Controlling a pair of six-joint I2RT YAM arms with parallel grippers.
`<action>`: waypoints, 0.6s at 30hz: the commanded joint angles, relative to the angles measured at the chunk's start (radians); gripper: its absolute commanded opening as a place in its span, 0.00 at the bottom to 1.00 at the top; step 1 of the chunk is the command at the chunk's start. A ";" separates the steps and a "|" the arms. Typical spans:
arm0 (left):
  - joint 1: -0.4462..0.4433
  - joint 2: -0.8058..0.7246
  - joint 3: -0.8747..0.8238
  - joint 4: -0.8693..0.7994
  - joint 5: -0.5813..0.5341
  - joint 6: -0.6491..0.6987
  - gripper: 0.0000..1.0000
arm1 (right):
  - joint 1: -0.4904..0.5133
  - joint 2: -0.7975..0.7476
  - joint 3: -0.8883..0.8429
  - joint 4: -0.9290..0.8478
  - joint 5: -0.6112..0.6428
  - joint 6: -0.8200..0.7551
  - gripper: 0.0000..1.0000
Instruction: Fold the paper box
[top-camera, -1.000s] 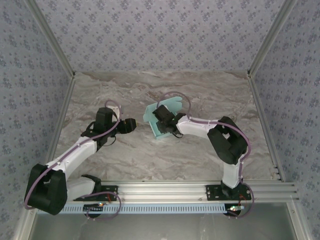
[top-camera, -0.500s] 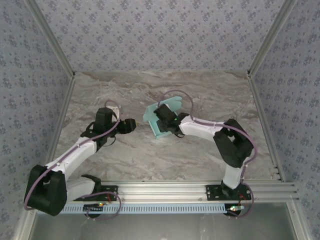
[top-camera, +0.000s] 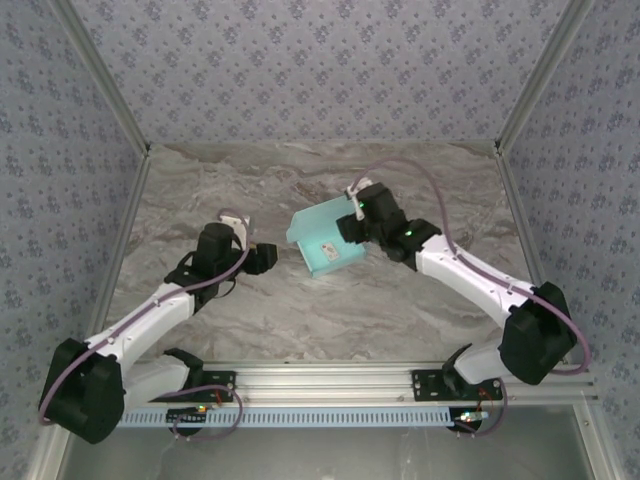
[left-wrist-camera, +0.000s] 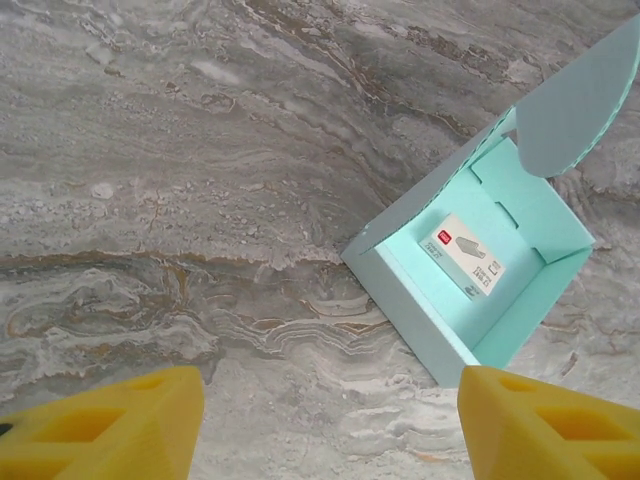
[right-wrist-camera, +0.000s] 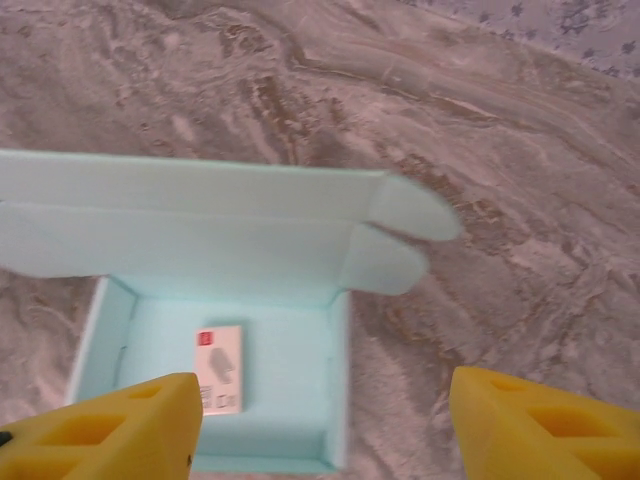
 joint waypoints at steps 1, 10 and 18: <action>-0.039 0.001 0.008 0.073 -0.030 0.065 0.69 | -0.110 0.001 0.018 -0.010 -0.241 -0.146 0.70; -0.083 0.115 0.088 0.097 -0.025 0.156 0.69 | -0.262 0.169 0.076 0.023 -0.466 -0.309 0.76; -0.084 0.182 0.067 0.192 -0.050 0.200 0.69 | -0.313 0.276 0.081 0.113 -0.551 -0.344 0.72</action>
